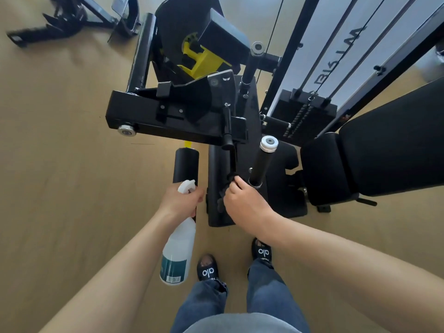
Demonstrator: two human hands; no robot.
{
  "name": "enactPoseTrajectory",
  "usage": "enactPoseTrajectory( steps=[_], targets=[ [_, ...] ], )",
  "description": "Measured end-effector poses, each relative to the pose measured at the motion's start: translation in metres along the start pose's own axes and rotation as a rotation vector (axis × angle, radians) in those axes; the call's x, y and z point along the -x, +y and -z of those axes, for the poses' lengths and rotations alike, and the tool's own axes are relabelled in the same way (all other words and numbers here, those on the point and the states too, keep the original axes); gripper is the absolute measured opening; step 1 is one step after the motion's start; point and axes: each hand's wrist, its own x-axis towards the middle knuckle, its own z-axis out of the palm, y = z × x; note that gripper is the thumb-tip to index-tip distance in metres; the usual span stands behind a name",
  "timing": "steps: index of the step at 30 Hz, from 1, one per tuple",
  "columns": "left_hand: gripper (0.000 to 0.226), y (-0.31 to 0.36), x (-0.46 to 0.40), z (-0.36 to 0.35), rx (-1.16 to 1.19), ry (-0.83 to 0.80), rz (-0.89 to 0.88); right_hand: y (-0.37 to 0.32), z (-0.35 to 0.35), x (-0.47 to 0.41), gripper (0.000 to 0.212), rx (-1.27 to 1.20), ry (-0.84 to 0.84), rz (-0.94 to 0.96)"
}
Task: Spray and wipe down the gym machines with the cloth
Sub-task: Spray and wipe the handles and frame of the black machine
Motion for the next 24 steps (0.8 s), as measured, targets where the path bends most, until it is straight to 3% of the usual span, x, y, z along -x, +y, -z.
enactPoseTrajectory(
  steps=[3, 6, 8, 9, 11, 13, 17, 20, 22, 24],
  targets=[
    [0.032, 0.013, 0.0, 0.0, 0.012, 0.0, -0.052, 0.014, 0.008, 0.016, 0.019, -0.514, 0.211, -0.055],
    [0.029, 0.033, -0.001, -0.005, 0.061, -0.01, -0.113, 0.037, 0.04, 0.032, 0.03, -1.38, 0.217, -0.388],
    [0.024, 0.047, -0.003, -0.007, 0.102, -0.008, -0.138, 0.06, 0.054, 0.044, 0.03, -1.912, 0.335, -0.601],
    [0.026, 0.054, -0.005, -0.007, 0.091, -0.019, -0.163, 0.074, 0.059, 0.05, 0.03, -2.201, 0.374, -0.636],
    [0.021, 0.069, -0.01, -0.009, 0.03, -0.035, -0.203, 0.098, 0.066, 0.064, 0.033, -2.676, 0.34, -0.531],
    [0.011, 0.083, -0.016, -0.011, 0.037, -0.003, -0.185, 0.119, 0.069, 0.074, 0.037, -2.882, 0.309, -0.398],
    [0.025, 0.104, -0.033, -0.017, 0.055, 0.072, -0.195, 0.159, 0.058, 0.073, 0.038, -3.059, 0.435, -0.294],
    [0.029, 0.115, -0.041, -0.021, 0.052, 0.093, -0.15, 0.194, 0.034, 0.054, 0.038, -3.189, 0.576, -0.287],
    [0.048, 0.118, -0.045, -0.025, 0.05, 0.106, -0.096, 0.212, 0.013, 0.039, 0.044, -3.247, 0.555, -0.288],
    [0.049, 0.12, -0.05, -0.029, 0.038, 0.131, -0.082, 0.223, -0.007, 0.025, 0.048, -3.287, 0.488, -0.356]
  ],
)
